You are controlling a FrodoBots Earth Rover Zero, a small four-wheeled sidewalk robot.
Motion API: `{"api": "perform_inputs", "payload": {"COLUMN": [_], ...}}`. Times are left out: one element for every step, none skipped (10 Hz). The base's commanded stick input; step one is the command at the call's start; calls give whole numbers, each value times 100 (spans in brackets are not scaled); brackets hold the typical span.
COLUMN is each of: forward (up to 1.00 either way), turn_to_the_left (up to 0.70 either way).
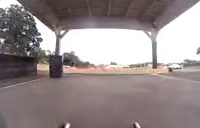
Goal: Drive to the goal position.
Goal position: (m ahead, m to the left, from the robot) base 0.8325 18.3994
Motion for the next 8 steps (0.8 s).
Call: {"api": "perform_inputs", "payload": {"forward": [85,85,85,85,85,85,85,85], "turn_to_the_left": [0,0,0,0,0,0,0,0]}}
